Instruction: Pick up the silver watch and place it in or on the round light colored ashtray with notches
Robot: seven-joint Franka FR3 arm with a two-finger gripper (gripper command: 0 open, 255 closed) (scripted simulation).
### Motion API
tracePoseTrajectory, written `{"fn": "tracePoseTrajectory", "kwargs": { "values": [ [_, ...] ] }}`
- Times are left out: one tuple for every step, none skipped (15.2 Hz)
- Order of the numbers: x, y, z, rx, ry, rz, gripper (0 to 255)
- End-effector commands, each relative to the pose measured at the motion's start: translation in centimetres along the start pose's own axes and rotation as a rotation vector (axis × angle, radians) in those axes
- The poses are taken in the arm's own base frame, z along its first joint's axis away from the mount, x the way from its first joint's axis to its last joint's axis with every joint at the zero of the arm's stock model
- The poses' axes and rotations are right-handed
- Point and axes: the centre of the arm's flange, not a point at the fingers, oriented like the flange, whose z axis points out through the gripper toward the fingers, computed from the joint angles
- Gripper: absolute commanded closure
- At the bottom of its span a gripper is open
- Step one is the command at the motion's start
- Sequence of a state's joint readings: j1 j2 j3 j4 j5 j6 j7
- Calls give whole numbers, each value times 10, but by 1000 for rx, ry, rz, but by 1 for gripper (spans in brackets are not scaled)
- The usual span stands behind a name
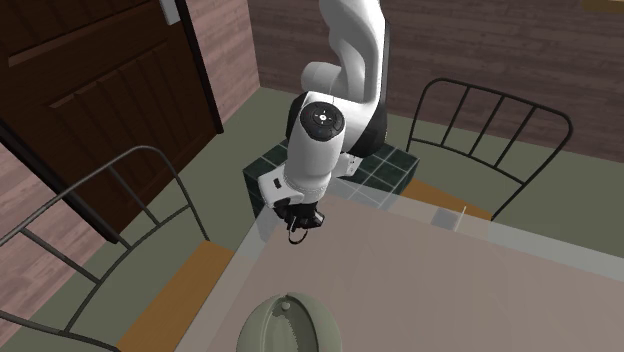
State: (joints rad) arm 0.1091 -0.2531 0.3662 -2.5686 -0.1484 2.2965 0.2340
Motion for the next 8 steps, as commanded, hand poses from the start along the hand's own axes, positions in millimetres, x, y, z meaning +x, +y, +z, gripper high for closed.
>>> {"fn": "tracePoseTrajectory", "kwargs": {
  "values": [
    [0,0,0,0,0,0,255],
    [0,1,-5,0,0,0,255],
    [0,2,-10,0,0,0,255],
    [0,3,-15,0,0,0,255],
    [0,4,-21,0,0,0,255],
    [0,5,-26,0,0,0,255],
    [0,6,-31,0,0,0,255],
    [0,7,-36,0,0,0,255]
  ]
}}
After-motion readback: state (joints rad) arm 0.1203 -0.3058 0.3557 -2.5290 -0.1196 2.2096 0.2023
